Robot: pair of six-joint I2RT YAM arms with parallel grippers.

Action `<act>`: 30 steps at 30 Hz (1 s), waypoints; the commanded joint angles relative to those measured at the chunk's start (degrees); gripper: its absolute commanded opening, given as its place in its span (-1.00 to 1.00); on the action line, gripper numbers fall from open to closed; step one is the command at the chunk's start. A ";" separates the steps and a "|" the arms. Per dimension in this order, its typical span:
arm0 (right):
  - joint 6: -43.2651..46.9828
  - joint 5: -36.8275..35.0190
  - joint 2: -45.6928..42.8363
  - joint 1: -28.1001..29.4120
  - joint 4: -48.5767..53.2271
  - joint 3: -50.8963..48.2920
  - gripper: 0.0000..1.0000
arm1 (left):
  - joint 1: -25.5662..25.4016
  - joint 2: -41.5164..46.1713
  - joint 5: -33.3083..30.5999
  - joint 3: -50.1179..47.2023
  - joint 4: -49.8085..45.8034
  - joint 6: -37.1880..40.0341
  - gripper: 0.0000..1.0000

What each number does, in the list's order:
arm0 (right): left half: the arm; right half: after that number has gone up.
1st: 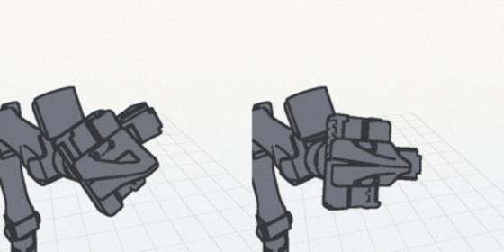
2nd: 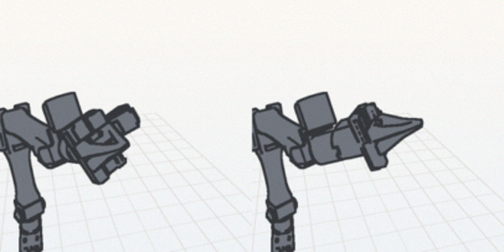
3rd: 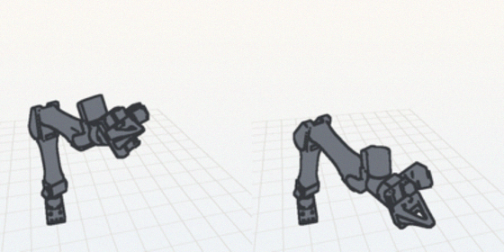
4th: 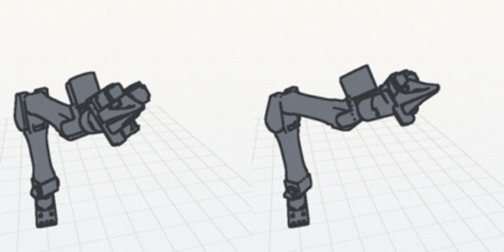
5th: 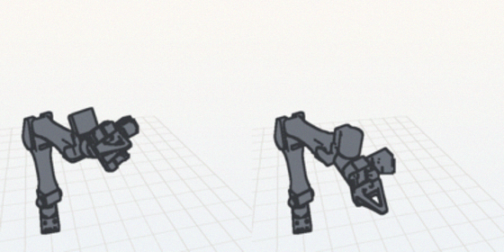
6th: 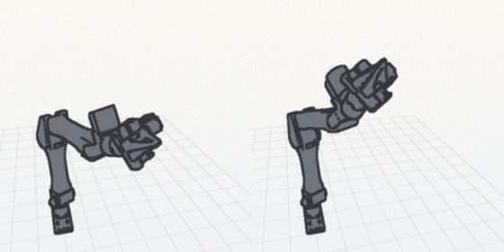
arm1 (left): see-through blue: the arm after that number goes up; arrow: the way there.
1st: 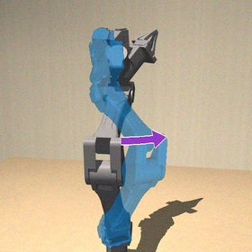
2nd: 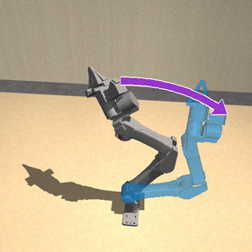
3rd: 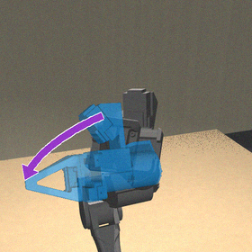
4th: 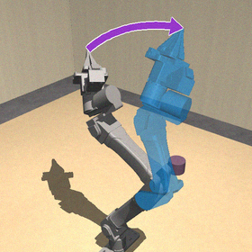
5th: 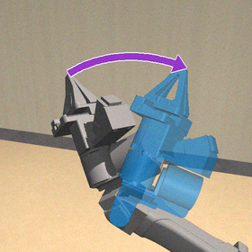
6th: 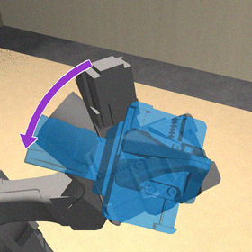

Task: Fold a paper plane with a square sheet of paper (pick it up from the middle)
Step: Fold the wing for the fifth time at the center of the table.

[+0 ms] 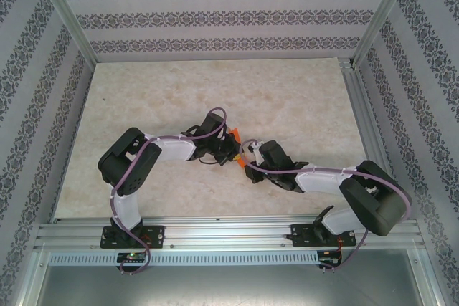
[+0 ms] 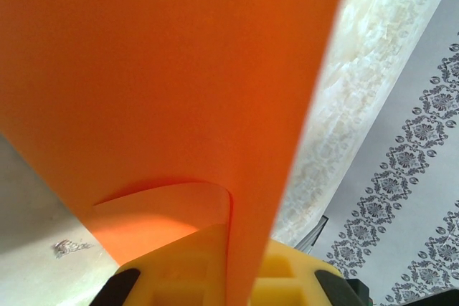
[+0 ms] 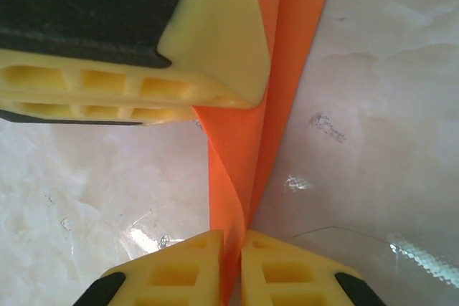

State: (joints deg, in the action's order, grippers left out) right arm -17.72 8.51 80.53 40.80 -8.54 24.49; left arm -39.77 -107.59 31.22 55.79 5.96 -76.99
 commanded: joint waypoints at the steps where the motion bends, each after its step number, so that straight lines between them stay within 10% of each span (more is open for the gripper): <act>1: 2.88 -2.26 -0.60 0.64 0.72 1.04 -0.85 | 0.66 -1.13 0.95 1.68 -1.21 1.22 -0.87; 30: 8.46 -17.15 4.28 9.36 9.11 6.97 -0.96 | 2.99 0.20 1.56 3.29 -11.92 11.38 -0.94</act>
State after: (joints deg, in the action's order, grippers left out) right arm -10.44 -6.04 84.25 49.34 -0.47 30.28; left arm -37.65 -108.07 32.62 58.59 -3.88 -68.10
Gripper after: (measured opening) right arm 0.043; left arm 0.069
